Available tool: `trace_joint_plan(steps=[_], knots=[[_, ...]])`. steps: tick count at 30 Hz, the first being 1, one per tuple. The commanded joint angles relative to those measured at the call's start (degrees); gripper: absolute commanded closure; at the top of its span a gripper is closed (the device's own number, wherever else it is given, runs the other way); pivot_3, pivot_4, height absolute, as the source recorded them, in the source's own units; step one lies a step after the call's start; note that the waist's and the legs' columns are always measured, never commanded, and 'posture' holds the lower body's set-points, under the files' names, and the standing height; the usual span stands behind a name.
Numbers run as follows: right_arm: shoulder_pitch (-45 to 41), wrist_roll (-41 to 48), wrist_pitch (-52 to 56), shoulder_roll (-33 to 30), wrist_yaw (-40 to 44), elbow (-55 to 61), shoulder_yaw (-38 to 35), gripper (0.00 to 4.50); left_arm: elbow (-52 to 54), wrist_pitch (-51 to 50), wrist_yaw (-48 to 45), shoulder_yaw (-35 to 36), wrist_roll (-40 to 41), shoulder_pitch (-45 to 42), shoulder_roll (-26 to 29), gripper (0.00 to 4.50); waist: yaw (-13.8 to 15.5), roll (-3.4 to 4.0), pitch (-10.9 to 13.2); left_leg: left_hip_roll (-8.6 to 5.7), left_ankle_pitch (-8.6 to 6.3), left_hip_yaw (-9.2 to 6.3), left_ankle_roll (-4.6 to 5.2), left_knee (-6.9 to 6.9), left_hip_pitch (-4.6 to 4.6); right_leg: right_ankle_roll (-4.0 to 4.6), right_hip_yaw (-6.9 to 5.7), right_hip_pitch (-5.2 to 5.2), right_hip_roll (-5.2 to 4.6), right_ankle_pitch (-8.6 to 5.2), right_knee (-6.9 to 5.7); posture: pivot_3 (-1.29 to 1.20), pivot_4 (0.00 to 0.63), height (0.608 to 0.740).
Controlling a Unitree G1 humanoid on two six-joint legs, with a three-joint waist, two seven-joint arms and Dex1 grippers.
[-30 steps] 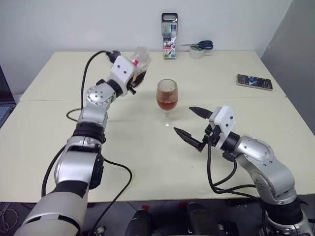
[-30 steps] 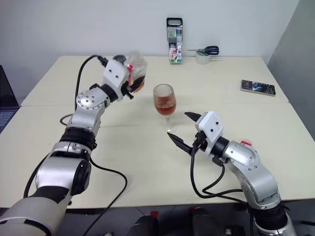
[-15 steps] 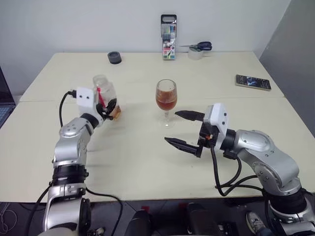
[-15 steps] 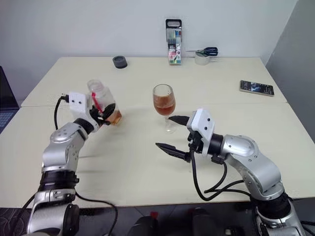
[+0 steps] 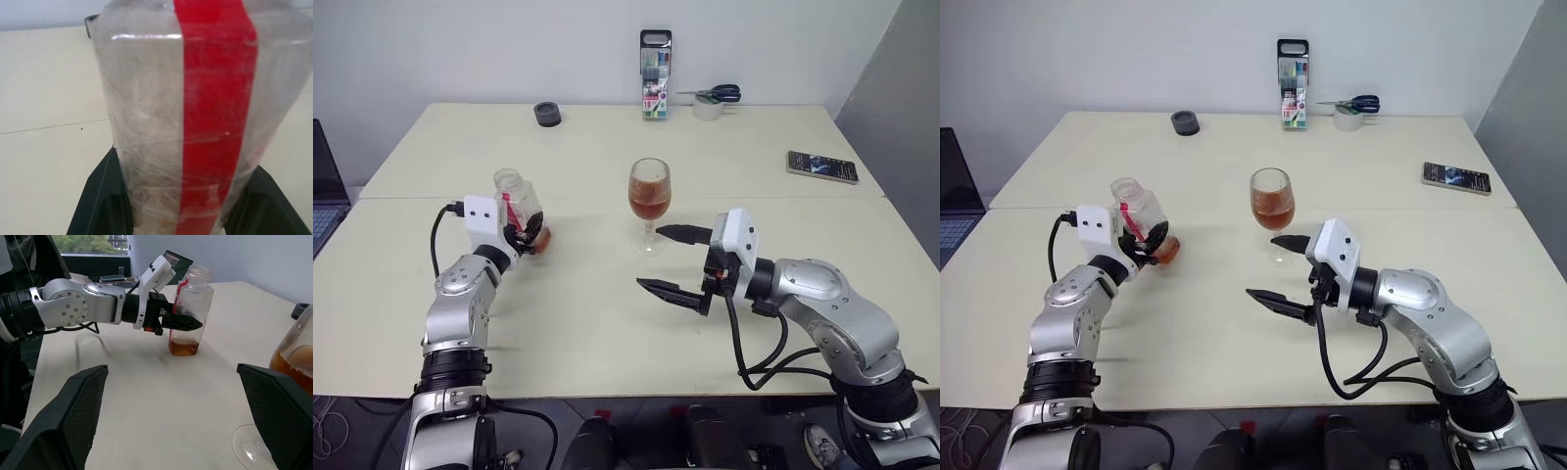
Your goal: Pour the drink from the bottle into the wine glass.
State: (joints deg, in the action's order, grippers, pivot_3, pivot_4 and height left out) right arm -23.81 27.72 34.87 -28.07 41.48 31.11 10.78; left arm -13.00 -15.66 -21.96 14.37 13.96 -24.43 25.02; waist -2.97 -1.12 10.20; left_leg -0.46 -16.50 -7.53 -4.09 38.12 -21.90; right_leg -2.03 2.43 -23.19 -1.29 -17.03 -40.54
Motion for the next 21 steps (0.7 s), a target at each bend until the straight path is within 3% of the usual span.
trace_joint_plan(steps=[1,4,5,13,21], knots=[[-1.2,-0.2,-1.3,0.2,0.3,1.2,-0.1,0.00,1.1,2.0,-0.2,0.5,0.1,0.7,0.2,1.10,0.0,0.00,0.0,0.00,0.00,-0.01,0.01,0.00,0.00,0.00,-0.01,0.00,0.00,0.00,0.01,0.00,0.150,0.740],[-1.1,-0.2,-1.3,0.1,0.2,1.3,-0.1,0.00,1.1,2.6,-0.4,0.4,0.1,1.0,0.2,0.15,0.1,0.00,0.0,0.00,-0.01,-0.02,0.01,0.00,-0.02,0.00,-0.02,0.00,0.00,0.00,0.02,0.00,0.150,0.740],[-1.1,-0.1,-1.3,0.1,0.2,1.4,-0.2,0.00,1.1,2.7,-0.4,0.4,0.1,1.1,0.3,0.05,0.1,0.00,0.0,0.00,-0.01,-0.02,0.01,0.00,-0.02,0.00,-0.02,0.00,0.00,0.00,0.02,0.00,0.150,0.740],[0.5,-0.9,-2.2,-0.1,-0.3,1.1,-0.4,0.00,2.2,5.6,-0.9,-0.7,-1.6,3.1,1.0,0.05,0.1,0.00,0.0,0.00,-0.01,-0.01,0.02,-0.01,-0.02,0.00,-0.01,0.00,0.00,0.00,0.05,0.00,0.150,0.740],[12.0,-7.6,-10.4,4.4,-8.6,-1.8,-2.6,0.00,11.5,2.1,0.4,-0.4,-1.9,11.0,0.7,0.05,0.2,-0.06,0.0,0.04,-0.01,-0.01,0.01,-0.10,-0.03,0.00,-0.01,0.02,-0.01,0.00,0.20,0.00,0.150,0.740]])
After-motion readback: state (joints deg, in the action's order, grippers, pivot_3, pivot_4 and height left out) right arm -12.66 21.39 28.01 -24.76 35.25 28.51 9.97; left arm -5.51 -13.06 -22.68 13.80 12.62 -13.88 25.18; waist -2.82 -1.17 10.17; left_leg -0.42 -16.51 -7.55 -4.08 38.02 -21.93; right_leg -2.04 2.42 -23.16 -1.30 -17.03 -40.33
